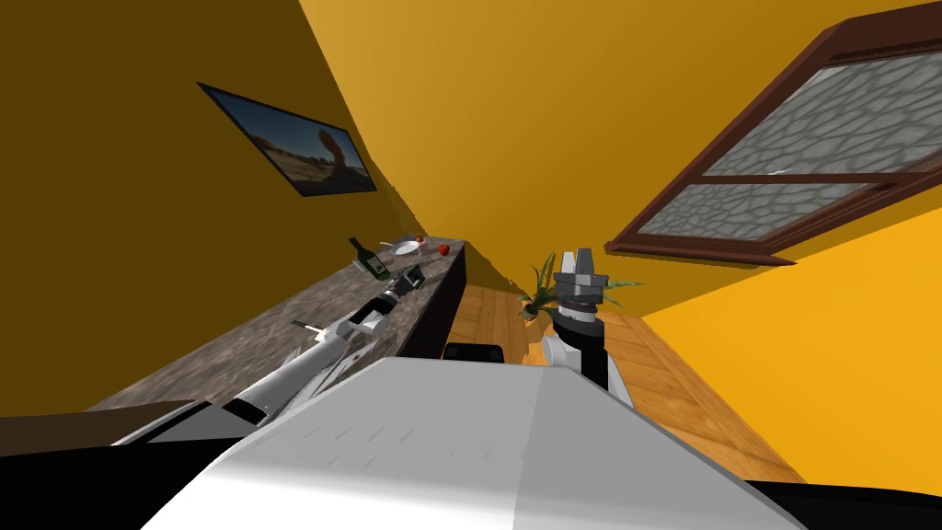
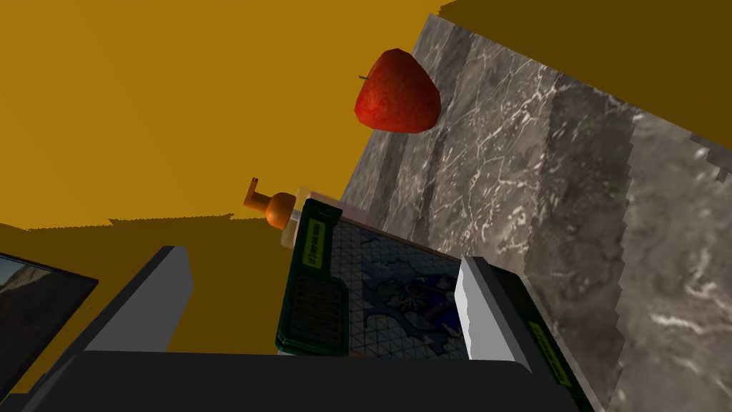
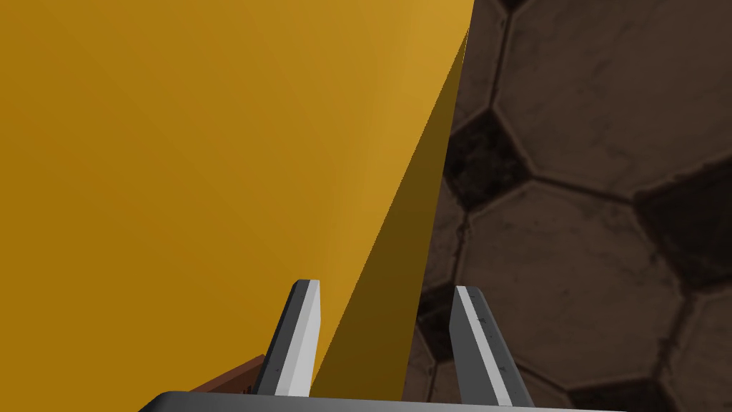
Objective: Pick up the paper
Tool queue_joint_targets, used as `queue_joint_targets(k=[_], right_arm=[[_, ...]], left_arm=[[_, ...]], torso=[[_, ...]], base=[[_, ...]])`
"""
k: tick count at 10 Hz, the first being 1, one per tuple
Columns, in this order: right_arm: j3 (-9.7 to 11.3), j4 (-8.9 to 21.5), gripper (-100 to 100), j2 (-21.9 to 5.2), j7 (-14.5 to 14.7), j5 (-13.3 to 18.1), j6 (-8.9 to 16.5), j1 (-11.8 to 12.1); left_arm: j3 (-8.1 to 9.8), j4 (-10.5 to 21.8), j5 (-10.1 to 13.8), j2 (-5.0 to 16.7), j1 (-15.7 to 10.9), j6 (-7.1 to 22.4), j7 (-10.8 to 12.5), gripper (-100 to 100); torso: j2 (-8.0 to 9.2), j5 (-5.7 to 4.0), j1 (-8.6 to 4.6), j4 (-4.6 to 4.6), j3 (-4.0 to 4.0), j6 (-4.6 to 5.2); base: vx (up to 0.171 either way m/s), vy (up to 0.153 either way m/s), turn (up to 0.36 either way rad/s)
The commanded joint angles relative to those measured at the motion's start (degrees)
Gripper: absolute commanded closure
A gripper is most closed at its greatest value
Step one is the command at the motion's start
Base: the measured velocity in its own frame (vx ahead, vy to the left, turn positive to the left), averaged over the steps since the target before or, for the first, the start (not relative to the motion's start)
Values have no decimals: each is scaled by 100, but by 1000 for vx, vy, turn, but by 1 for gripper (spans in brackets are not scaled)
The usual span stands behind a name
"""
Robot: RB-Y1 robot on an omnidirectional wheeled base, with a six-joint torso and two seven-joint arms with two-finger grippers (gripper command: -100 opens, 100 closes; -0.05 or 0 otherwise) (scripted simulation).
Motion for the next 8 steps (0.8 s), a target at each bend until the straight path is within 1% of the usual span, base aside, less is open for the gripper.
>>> queue_joint_targets(k=[1, 8], right_arm=[[0, 0, 0, 0, 0, 0, 0, 0], [0, 0, 0, 0, 0, 0, 0, 0]], left_arm=[[-24, -49, 177, 63, 38, 80, 183, -100], [-128, -264, 1028, 363, 229, 465, 1019, -100]], torso=[[0, 0, 0, 0, 0, 0], [0, 0, -1, 0, 0, 0]], base=[[10, 2, -18], [10, 2, -18]])
